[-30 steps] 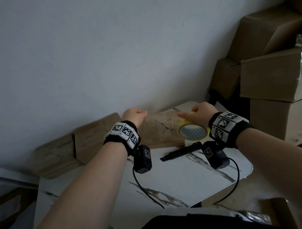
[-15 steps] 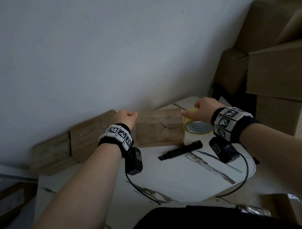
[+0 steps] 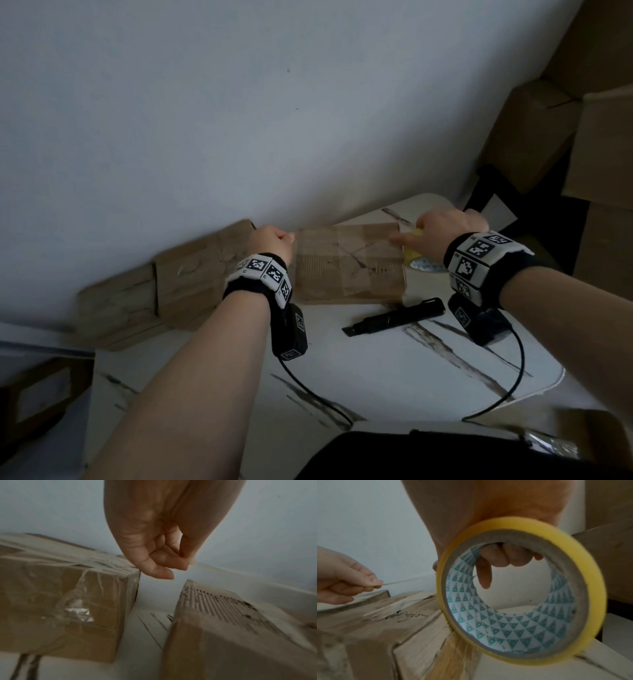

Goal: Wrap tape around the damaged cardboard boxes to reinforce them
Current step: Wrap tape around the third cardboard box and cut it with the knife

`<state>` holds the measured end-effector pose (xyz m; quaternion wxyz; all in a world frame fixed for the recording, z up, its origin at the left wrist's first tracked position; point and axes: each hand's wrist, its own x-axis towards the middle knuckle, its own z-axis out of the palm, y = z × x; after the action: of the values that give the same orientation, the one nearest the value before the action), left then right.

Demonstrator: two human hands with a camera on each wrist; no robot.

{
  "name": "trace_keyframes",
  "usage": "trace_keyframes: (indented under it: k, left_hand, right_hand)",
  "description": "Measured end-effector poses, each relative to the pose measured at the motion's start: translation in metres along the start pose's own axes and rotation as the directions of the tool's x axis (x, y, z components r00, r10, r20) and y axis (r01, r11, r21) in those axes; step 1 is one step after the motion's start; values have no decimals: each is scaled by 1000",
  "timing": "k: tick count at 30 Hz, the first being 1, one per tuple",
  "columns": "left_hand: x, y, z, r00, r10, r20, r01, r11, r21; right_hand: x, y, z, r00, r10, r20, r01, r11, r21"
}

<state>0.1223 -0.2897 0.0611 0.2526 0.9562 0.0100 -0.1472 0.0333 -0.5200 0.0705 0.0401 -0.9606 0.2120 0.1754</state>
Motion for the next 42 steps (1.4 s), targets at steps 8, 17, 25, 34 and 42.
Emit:
trace_keyframes:
  k: [8,17,25,34,42]
  left_hand:
    - [6,0,4,1000,-9,24,6,992,125]
    - [10,-6,12,1000,-1,24,-2,993,116]
    - [19,-11,19,999,-1,38,-2,996,88]
    - [29,-14,22,994,-12,108,-9,981,195]
    - [36,-11,25,982,-18,187,-44,946,321]
  right_hand:
    - [13,-9,-3,1000,-20,13,22,988,-152]
    - [18,-16,-4,999,18,34,-12,984,-178]
    - [19,-17,1,998,40,46,-33,988,-153]
    - [23,-17,7,994,58,89,-44,987,-153]
    - [27,-13,11,993,44,110,-28,989,-148]
